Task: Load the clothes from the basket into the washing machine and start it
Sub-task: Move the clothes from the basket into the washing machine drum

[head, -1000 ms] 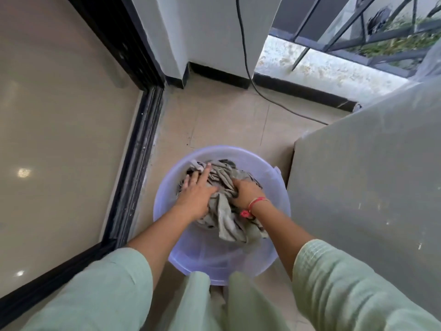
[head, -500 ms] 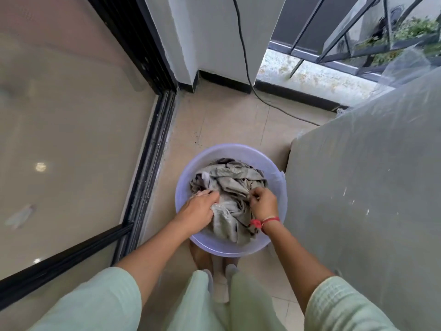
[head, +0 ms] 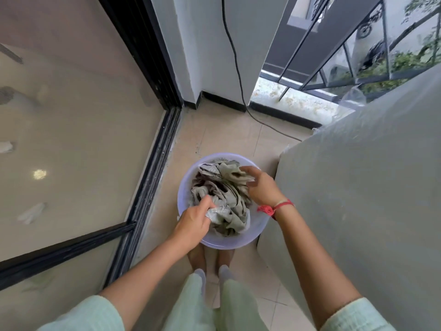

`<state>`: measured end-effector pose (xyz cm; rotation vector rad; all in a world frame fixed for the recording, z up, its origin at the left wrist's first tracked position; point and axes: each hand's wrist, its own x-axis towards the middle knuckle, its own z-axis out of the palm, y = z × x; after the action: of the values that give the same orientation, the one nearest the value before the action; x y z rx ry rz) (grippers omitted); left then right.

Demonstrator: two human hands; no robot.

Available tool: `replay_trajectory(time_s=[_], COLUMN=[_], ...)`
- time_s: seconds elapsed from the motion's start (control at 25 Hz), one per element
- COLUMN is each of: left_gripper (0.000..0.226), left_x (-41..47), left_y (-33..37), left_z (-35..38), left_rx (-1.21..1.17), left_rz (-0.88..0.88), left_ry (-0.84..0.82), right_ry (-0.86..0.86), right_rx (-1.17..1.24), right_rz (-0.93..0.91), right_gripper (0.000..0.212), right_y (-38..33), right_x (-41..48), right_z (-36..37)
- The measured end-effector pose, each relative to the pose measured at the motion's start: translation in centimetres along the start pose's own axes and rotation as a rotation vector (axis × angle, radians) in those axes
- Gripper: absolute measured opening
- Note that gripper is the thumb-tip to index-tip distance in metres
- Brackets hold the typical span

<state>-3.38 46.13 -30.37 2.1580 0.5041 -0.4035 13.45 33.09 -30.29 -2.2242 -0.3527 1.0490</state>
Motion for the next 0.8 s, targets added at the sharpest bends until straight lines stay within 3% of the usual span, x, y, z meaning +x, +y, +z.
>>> replay_trajectory(time_s=[0.16, 0.2, 0.36, 0.4, 0.48, 0.64, 0.8], left_gripper=[0.025, 0.025, 0.019, 0.016, 0.014, 0.011, 0.021], left_x=[-3.6, -4.4, -6.0, -6.2, -6.9, -8.8, -10.4], left_y=[4.6, 5.8, 12.0, 13.6, 16.4, 20.0, 21.9], left_z=[-4.1, -5.5, -11.9, -13.1, -15.5, -20.3, -25.5], left_rx=[-0.012, -0.030, -0.081, -0.091, -0.129, -0.281, -0.404], left_rz=[0.072, 0.094, 0.245, 0.278, 0.312, 0.330, 0.343], left_ry=[0.034, 0.062, 0.296, 0.350, 0.415, 0.626, 0.747], right_ry=[-0.242, -0.253, 0.096, 0.160, 0.257, 0.594, 0.937], right_rx=[-0.235, -0.238, -0.095, -0.059, 0.010, 0.312, 0.361], right_rz=[-0.043, -0.051, -0.058, -0.071, -0.106, -0.161, -0.404], right_gripper=[0.095, 0.096, 0.040, 0.036, 0.043, 0.036, 0.042], right_y=[-0.7, -1.0, -3.3, -3.7, -5.1, -10.7, -18.2], right_x=[-4.9, -6.0, -9.6, -10.4, -12.1, -16.3, -22.6], right_z=[1.6, 2.4, 2.2, 1.3, -0.2, -5.1, -13.2])
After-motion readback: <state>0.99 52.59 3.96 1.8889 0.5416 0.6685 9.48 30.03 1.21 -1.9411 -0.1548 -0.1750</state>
